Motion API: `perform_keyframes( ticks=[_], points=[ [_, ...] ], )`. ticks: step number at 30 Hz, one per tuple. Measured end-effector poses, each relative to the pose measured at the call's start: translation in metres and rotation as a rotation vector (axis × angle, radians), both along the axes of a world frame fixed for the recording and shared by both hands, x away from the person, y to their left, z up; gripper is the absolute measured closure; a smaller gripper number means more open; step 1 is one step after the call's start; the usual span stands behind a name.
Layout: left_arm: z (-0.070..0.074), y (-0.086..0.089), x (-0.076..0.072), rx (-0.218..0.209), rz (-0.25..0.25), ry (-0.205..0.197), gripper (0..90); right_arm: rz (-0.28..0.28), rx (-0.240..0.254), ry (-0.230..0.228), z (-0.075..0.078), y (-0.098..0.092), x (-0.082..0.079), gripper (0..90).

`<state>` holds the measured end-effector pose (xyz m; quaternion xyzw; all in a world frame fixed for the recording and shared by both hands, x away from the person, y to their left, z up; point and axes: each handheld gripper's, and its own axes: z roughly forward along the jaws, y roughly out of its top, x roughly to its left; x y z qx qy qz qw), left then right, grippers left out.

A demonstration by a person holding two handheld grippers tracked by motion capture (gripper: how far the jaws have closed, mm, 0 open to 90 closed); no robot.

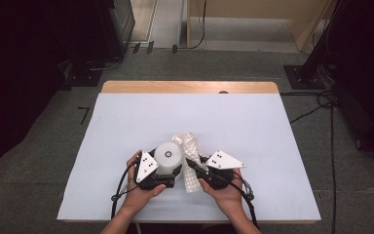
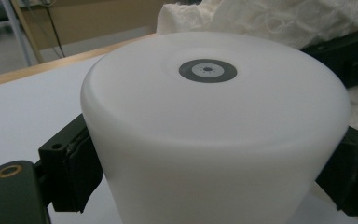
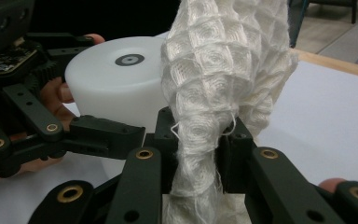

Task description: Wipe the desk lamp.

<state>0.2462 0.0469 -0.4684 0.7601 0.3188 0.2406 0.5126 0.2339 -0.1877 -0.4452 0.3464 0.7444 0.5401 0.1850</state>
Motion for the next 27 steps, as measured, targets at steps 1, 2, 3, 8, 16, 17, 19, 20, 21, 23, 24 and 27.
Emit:
perform_keyframes(
  ticks=[1, 2, 3, 8, 16, 17, 19, 20, 21, 23, 24, 27],
  points=[
    [-0.001, 0.001, 0.0, -0.006, -0.003, -0.006, 8.5, -0.009, -0.003, 0.008, -0.002, -0.001, 0.001, 72.8],
    [-0.001, 0.001, 0.0, -0.006, -0.004, -0.004, 8.5, -0.016, -0.006, 0.012, -0.004, -0.002, 0.002, 72.8],
    [-0.001, 0.001, 0.0, -0.006, -0.004, -0.003, 8.5, -0.022, -0.008, 0.019, -0.006, -0.003, 0.003, 72.8],
    [0.0, 0.003, -0.003, -0.054, 0.052, -0.005, 5.4, -0.051, -0.04, 0.018, -0.01, -0.005, 0.006, 72.8],
    [0.0, -0.009, -0.013, -0.023, 0.174, 0.016, 3.1, -0.202, -0.02, -0.018, 0.001, -0.031, 0.009, 72.7],
    [-0.001, -0.011, -0.013, -0.014, 0.186, 0.019, 3.2, -0.227, -0.019, -0.028, 0.004, -0.035, 0.009, 72.7],
    [-0.003, -0.014, -0.013, 0.004, 0.197, 0.03, 5.5, -0.272, -0.042, -0.068, 0.011, -0.044, 0.008, 72.7],
    [-0.004, -0.014, -0.013, 0.001, 0.196, 0.031, 6.7, -0.291, -0.057, -0.09, 0.015, -0.048, 0.008, 72.7],
    [-0.003, -0.013, -0.013, -0.003, 0.194, 0.028, 7.6, -0.314, -0.068, -0.112, 0.02, -0.053, 0.008, 72.7],
    [-0.003, -0.013, -0.012, -0.007, 0.189, 0.032, 8.1, -0.361, -0.093, -0.16, 0.03, -0.064, 0.006, 72.7],
    [-0.002, -0.012, -0.011, -0.01, 0.186, 0.035, 8.2, -0.384, -0.108, -0.182, 0.034, -0.069, 0.005, 72.7],
    [0.0, -0.007, -0.008, -0.017, 0.179, 0.038, 8.4, -0.438, -0.177, -0.216, 0.037, -0.077, 0.005, 72.7]
  ],
)
